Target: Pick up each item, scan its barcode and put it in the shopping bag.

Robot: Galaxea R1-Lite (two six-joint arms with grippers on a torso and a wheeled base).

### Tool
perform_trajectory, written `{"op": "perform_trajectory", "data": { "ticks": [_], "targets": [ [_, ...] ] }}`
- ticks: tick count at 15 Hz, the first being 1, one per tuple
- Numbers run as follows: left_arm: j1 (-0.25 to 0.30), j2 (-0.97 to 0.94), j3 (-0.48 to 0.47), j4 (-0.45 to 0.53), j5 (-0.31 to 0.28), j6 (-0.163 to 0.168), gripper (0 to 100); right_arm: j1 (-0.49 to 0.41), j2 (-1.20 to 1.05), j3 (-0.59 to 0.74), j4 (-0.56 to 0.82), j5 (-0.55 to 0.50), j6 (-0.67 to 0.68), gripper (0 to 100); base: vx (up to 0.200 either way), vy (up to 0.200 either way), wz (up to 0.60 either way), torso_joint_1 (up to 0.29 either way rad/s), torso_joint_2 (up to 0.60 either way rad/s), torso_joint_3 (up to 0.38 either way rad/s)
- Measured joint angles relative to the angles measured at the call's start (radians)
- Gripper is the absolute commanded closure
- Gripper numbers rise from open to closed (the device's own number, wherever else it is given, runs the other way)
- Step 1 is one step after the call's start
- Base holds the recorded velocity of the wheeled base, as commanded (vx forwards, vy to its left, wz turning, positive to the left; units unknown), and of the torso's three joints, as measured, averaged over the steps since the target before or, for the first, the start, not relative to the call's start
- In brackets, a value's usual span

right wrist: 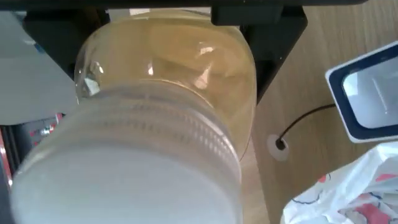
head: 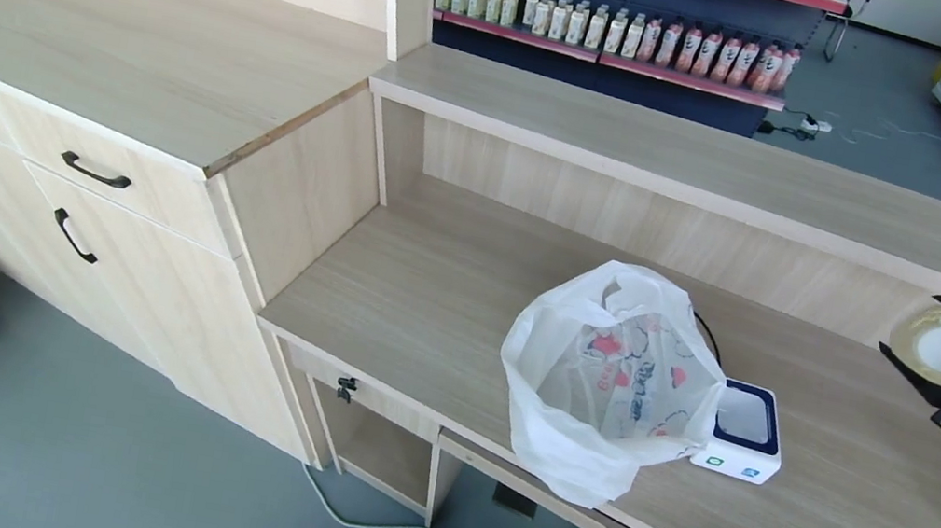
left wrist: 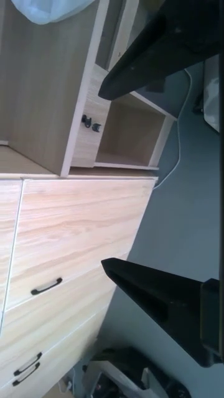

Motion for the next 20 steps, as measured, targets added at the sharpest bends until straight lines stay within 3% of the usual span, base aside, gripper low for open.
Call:
{"op": "perform_trajectory", "data": {
  "ticks": [10,20],
  "targets": [
    [0.000,0.000,0.000,0.000,0.000,0.000,0,0.112,0.156,0.014,-0.002,0.105,-0.117,100,0.000,0.000,0.00,0.000,0.00,0.000],
    [0.000,0.000,0.000,0.000,0.000,0.000,0,0.135,0.245,0.013,0.000,0.130,-0.138,100,0.000,0.000,0.00,0.000,0.00,0.000]
  ]
}}
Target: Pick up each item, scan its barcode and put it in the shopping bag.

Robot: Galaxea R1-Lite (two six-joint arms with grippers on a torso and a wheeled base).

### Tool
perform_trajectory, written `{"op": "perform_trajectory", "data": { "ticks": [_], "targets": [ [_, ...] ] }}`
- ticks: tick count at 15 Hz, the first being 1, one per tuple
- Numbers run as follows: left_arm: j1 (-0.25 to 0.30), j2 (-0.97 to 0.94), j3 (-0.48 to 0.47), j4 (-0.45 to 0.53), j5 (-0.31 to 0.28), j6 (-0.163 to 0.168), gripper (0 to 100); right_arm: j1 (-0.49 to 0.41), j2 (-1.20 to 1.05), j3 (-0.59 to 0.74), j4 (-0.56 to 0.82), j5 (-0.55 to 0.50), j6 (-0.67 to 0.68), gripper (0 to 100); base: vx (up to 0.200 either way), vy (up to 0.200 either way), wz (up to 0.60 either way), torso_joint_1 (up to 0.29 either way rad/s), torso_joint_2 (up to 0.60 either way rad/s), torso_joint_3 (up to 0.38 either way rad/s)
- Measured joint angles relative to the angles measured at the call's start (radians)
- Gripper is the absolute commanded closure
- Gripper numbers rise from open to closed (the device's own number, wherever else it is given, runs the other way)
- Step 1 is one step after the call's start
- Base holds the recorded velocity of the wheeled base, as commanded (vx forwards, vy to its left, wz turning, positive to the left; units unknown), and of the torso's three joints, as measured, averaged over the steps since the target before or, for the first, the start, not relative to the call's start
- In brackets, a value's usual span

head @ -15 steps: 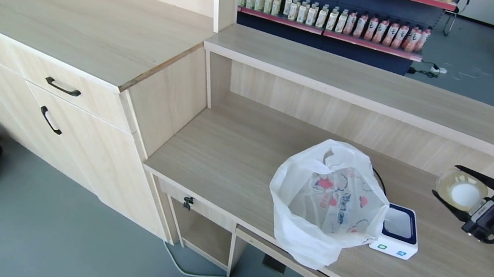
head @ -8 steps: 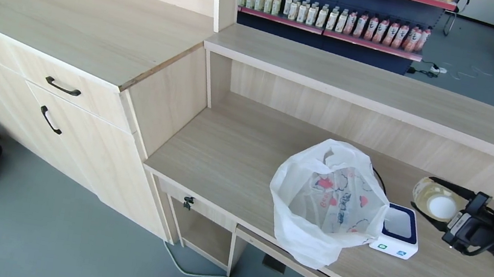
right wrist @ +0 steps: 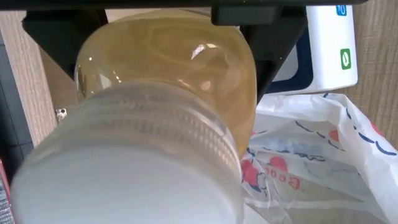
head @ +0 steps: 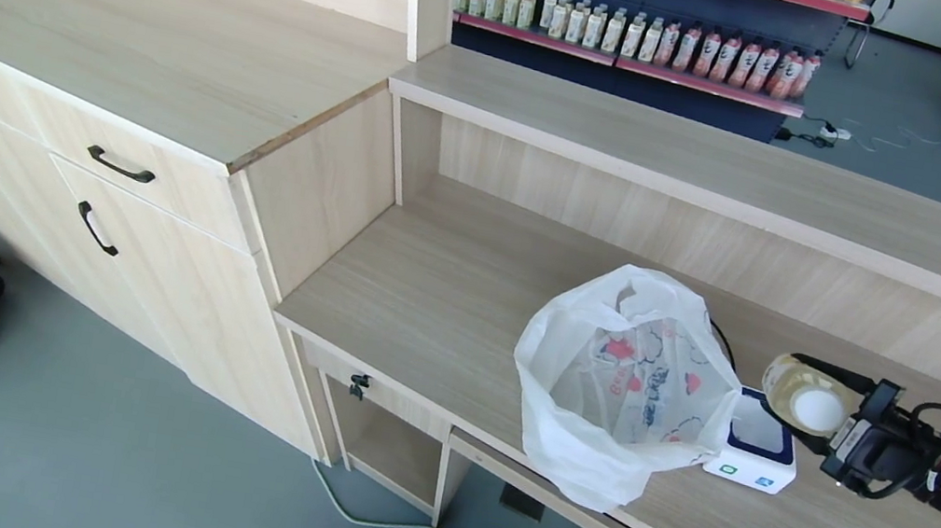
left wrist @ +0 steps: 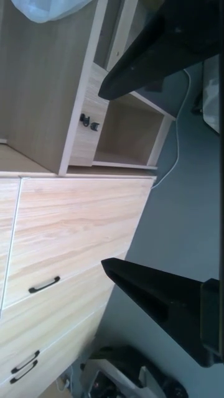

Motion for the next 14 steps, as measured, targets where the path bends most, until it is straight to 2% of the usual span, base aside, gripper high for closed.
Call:
{"op": "perform_trajectory", "data": {
  "ticks": [14],
  "targets": [
    [0.000,0.000,0.000,0.000,0.000,0.000,0,0.031,0.077,-0.034,-0.023,0.001,0.001,100,0.000,0.000,0.00,0.000,0.00,0.000]
  ]
}}
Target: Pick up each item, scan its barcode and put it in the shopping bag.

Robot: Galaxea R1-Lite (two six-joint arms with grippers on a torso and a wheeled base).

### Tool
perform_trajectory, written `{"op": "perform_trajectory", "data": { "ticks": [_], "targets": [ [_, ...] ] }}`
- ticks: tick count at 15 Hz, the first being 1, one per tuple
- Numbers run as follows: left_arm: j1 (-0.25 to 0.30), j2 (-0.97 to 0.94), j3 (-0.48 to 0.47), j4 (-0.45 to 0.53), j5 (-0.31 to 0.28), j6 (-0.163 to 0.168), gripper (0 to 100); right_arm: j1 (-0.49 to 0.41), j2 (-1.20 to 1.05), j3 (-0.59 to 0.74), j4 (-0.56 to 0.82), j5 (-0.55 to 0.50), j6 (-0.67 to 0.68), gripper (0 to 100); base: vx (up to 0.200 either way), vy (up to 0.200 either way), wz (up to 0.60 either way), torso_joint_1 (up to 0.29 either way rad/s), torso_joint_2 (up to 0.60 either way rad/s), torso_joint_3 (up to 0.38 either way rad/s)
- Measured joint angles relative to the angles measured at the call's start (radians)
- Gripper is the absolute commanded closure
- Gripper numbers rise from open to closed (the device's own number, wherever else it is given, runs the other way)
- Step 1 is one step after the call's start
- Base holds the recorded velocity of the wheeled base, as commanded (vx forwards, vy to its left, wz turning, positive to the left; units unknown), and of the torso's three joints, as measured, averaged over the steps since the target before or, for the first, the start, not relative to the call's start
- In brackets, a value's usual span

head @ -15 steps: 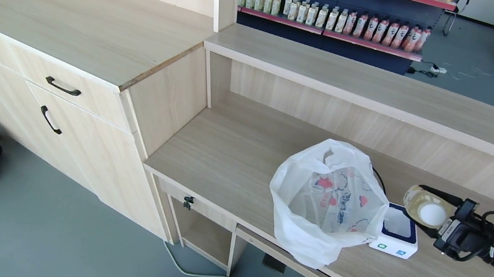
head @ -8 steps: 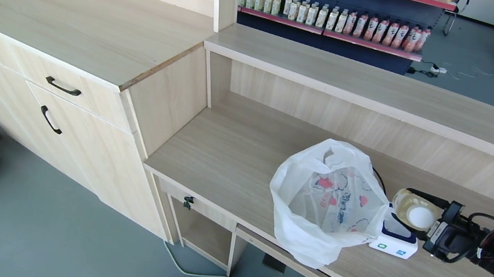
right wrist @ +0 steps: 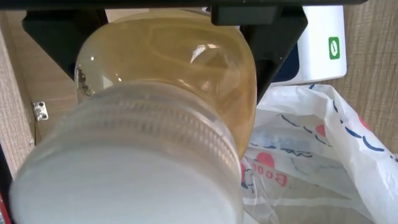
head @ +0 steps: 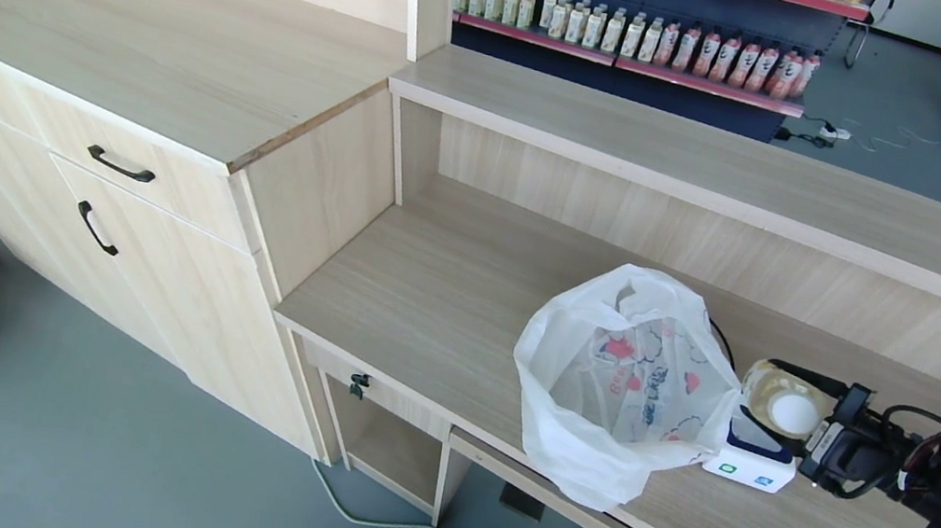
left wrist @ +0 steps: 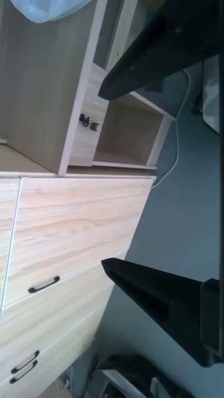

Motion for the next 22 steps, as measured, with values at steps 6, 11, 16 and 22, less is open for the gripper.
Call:
{"op": "perform_trajectory", "data": {
  "ticks": [6,11,16,22],
  "targets": [
    [0.000,0.000,0.000,0.000,0.000,0.000,0,0.005,0.016,-0.042,0.000,0.000,0.008,100,0.000,0.000,0.00,0.000,0.00,0.000],
    [0.000,0.000,0.000,0.000,0.000,0.000,0,0.017,0.034,-0.059,-0.015,-0.001,0.009,100,0.000,0.000,0.00,0.000,0.00,0.000],
    [0.000,0.000,0.000,0.000,0.000,0.000,0,0.042,0.052,-0.071,-0.021,0.000,0.011,100,0.000,0.000,0.00,0.000,0.00,0.000],
    [0.000,0.000,0.000,0.000,0.000,0.000,0,0.040,0.025,-0.076,-0.020,0.000,0.126,100,0.000,0.000,0.00,0.000,0.00,0.000]
  ]
}}
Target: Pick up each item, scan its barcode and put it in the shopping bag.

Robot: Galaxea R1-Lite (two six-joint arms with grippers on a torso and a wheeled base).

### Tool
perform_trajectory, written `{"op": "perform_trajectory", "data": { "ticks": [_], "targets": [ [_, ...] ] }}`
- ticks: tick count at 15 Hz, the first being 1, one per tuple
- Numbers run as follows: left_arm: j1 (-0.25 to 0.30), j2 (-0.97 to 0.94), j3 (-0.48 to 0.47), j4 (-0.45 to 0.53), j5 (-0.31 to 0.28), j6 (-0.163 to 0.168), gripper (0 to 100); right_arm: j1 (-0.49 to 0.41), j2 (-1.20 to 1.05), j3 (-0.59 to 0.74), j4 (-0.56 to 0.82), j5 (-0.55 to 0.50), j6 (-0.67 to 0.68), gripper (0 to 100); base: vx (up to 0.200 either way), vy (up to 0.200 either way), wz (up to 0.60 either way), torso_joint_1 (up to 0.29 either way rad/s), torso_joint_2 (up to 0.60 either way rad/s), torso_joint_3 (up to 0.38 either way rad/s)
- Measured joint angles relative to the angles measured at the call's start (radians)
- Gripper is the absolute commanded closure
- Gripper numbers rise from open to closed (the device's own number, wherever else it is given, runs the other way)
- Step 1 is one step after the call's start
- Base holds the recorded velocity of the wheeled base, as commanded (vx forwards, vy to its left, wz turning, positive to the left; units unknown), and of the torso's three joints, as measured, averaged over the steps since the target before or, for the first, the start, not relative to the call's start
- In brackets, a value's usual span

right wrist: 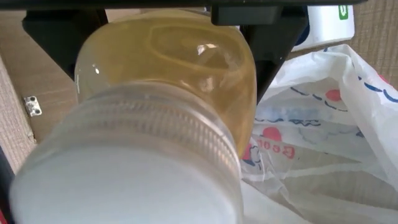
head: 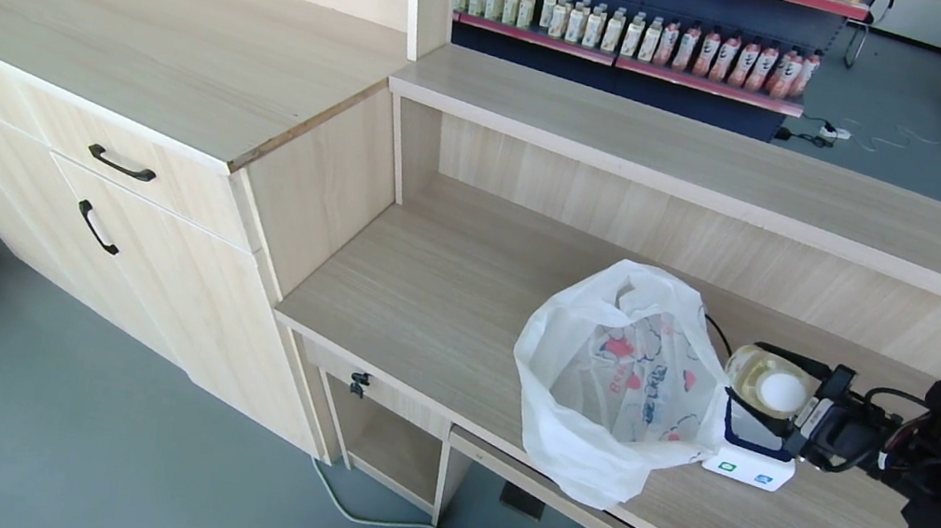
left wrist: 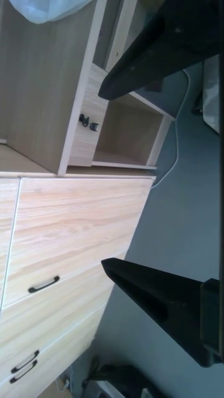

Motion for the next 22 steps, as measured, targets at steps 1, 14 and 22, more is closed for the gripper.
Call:
{"op": "perform_trajectory", "data": {
  "ticks": [1,14,22],
  "targets": [
    [0.000,0.000,0.000,0.000,0.000,0.000,0,-0.004,-0.031,0.011,0.006,0.000,0.067,100,0.000,0.000,0.00,0.000,0.00,0.000],
    [0.000,0.000,0.000,0.000,0.000,0.000,0,-0.178,-0.800,0.205,0.568,-1.096,1.022,100,0.000,0.000,0.00,0.000,0.00,0.000],
    [0.000,0.000,0.000,0.000,0.000,0.000,0,-0.094,-0.874,0.227,0.584,-1.161,0.928,100,0.000,0.000,0.15,0.001,0.00,0.000]
  ]
}}
